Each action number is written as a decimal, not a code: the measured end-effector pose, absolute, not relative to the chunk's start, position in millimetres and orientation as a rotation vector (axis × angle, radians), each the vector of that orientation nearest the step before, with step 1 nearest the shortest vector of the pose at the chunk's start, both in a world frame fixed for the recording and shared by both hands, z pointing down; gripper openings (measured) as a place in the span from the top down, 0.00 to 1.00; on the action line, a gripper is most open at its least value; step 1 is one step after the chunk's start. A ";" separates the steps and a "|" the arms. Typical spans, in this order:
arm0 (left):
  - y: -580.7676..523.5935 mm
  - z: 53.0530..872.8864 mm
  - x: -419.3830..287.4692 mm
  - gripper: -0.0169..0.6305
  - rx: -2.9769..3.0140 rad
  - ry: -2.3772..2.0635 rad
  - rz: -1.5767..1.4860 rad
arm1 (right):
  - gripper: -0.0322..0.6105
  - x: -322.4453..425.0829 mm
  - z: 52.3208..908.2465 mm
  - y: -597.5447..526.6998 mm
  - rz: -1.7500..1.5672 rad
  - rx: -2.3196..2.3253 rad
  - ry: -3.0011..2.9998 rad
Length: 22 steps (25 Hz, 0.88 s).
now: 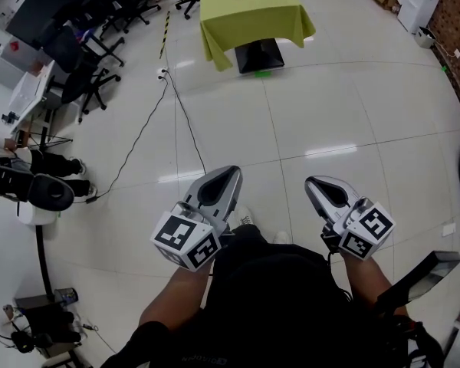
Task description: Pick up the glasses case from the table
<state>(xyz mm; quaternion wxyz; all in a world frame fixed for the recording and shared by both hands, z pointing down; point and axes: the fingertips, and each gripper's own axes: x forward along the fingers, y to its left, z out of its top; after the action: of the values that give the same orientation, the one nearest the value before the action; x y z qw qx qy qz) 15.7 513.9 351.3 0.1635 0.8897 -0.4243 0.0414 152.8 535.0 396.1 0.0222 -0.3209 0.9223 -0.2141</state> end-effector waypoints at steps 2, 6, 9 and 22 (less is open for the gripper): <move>510.4 355.0 14.3 0.96 2.531 -1.211 0.127 | 0.95 154.0 398.7 530.8 -0.665 -1.000 2.854; 499.0 359.8 13.0 0.96 2.533 -1.196 0.138 | 0.95 156.5 400.8 521.3 -0.665 -1.028 2.839; 486.9 361.5 19.0 0.96 2.542 -1.171 0.131 | 0.95 161.1 405.4 515.4 -0.680 -1.055 2.830; 433.2 363.5 5.2 0.96 2.534 -1.143 0.125 | 0.95 146.7 408.1 466.1 -0.720 -1.074 2.850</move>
<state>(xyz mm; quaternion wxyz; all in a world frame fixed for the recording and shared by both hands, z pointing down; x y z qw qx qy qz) 5.2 433.2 363.5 0.1785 0.8961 -0.4040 0.0441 146.7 466.1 408.1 0.0062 -0.3432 0.9106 -0.2301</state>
